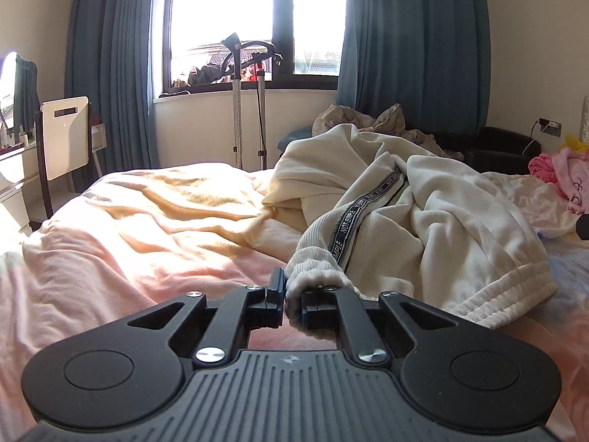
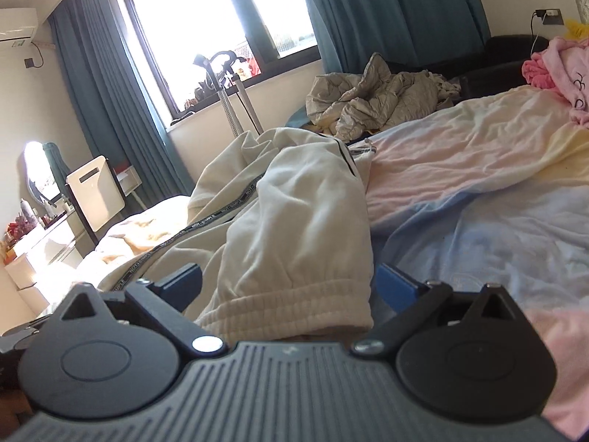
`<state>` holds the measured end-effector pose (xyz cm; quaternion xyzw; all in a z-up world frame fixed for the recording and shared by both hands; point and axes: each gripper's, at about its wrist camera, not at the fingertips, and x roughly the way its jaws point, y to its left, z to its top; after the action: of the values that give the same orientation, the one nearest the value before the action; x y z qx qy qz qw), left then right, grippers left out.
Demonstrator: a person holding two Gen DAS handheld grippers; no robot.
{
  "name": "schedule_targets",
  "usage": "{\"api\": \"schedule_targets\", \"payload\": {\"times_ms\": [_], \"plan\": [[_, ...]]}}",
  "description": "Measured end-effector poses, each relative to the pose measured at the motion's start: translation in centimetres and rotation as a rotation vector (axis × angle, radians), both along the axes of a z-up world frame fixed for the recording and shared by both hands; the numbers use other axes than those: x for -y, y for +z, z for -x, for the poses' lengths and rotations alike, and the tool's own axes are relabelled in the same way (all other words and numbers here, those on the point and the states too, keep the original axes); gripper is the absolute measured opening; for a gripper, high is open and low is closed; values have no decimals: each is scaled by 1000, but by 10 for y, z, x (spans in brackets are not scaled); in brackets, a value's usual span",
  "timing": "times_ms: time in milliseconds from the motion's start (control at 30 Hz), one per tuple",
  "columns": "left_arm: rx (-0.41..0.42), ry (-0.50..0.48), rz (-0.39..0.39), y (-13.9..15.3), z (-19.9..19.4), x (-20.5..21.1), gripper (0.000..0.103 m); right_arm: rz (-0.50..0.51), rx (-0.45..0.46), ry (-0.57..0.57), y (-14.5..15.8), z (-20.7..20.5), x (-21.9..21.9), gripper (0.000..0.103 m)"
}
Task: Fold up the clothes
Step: 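Grasp the sweatpants leg cuff with the left gripper while the right gripper grasps the other cuff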
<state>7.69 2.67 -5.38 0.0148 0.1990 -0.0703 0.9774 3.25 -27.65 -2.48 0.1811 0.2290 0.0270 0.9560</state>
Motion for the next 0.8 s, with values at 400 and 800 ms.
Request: {"api": "schedule_targets", "payload": {"times_ms": [400, 800], "plan": [[-74, 110, 178, -12, -24, -23, 14, 107, -244, -99, -49, -29, -11, 90], [-78, 129, 138, -18, -22, -18, 16, 164, 76, -161, -30, -37, -18, 60]]}}
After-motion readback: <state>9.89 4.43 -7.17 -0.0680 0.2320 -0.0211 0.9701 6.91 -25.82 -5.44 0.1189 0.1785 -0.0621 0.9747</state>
